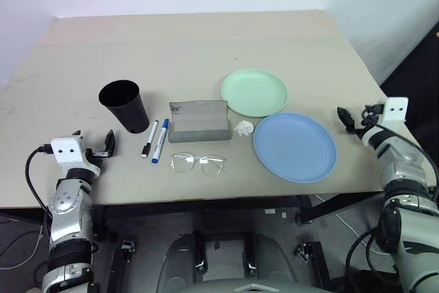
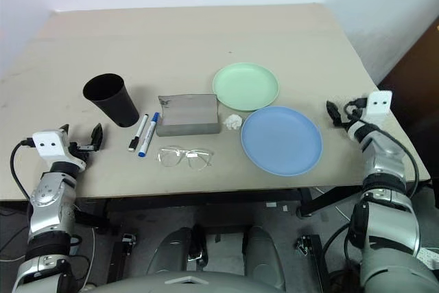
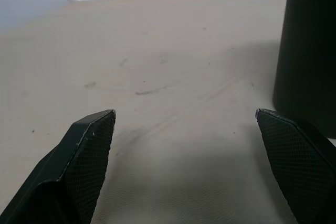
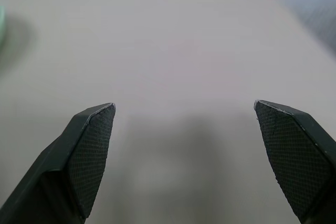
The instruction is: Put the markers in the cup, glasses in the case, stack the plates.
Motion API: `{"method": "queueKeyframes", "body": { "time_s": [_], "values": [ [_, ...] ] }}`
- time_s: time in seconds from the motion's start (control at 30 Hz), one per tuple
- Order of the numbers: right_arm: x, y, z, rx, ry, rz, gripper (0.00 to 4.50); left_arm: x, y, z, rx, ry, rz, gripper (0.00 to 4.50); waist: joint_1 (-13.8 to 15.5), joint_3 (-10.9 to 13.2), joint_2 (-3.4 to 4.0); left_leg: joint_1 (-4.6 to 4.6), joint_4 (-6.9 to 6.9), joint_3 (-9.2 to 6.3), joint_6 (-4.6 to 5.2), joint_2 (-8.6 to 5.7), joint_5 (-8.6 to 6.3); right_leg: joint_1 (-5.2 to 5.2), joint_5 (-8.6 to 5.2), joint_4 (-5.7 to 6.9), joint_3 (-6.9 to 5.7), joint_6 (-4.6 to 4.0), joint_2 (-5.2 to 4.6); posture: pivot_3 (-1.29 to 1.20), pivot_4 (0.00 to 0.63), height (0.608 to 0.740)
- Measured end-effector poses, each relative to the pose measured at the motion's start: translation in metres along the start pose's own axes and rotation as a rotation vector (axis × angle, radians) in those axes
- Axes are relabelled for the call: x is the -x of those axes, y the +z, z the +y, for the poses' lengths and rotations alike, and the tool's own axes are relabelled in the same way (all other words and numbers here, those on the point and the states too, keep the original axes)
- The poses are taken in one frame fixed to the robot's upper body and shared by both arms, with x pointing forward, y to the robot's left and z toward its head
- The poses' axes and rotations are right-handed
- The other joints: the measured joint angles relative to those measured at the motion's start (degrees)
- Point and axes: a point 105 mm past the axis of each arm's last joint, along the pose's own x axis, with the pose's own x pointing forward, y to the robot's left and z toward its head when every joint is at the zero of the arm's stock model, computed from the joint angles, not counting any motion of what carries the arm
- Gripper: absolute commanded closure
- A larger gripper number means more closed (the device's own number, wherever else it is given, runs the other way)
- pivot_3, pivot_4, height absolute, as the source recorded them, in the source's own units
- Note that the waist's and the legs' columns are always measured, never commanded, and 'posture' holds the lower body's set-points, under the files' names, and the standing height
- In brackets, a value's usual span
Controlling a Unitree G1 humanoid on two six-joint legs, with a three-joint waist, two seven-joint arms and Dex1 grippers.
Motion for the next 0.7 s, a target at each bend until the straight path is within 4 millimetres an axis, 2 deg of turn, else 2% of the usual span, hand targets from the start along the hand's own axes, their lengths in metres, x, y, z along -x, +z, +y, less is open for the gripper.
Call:
{"method": "queueKeyframes", "body": {
  "time_s": [0.07,0.17,0.33,0.43,0.53,0.7],
  "values": [
    [-0.004,0.016,0.001,-0.02,0.027,-0.027,0.0,0.005,0.002,0.004,0.0,0.0,0.003,0.03,-0.09,0.01,-0.01,-0.07,0.0,0.0,0.0,0.02,0.0,-0.08,-0.02,0.01,0.01,0.03,0.01,0.0,0.15,0.711],
    [-0.005,0.029,0.007,-0.061,0.098,-0.027,0.0,0.005,0.014,0.006,0.016,-0.017,-0.018,0.03,0.07,0.02,-0.03,-0.15,0.01,-0.02,0.0,0.03,0.0,-0.14,-0.04,0.04,0.0,0.07,0.02,0.0,0.15,0.711],
    [-0.004,0.036,0.031,-0.124,0.283,0.07,0.0,-0.002,0.057,0.018,0.004,-0.057,-0.107,0.03,0.23,0.03,-0.01,-0.22,0.1,-0.01,0.01,0.0,0.01,-0.18,-0.03,0.09,-0.01,0.06,-0.06,0.0,0.15,0.711],
    [0.001,0.044,0.043,-0.126,0.382,0.129,0.0,-0.002,0.076,0.019,-0.004,-0.11,-0.143,0.03,0.22,0.04,0.0,-0.25,0.09,0.02,0.01,-0.02,0.0,-0.2,-0.04,0.06,-0.01,0.06,-0.1,0.0,0.15,0.711],
    [0.005,0.051,0.058,-0.14,0.47,0.169,0.0,0.005,0.085,0.015,0.051,-0.2,-0.149,0.03,0.17,0.04,0.0,-0.4,0.08,0.01,0.01,-0.01,0.0,-0.31,-0.04,0.04,-0.01,0.06,-0.08,0.0,0.15,0.711],
    [0.011,0.046,0.073,-0.159,0.543,0.254,0.0,0.027,0.098,-0.008,0.156,-0.467,-0.127,0.03,0.08,0.04,0.01,-0.68,0.1,0.03,0.0,-0.01,0.01,-0.64,-0.04,0.08,-0.01,0.07,-0.05,0.0,0.15,0.711]
  ]
}}
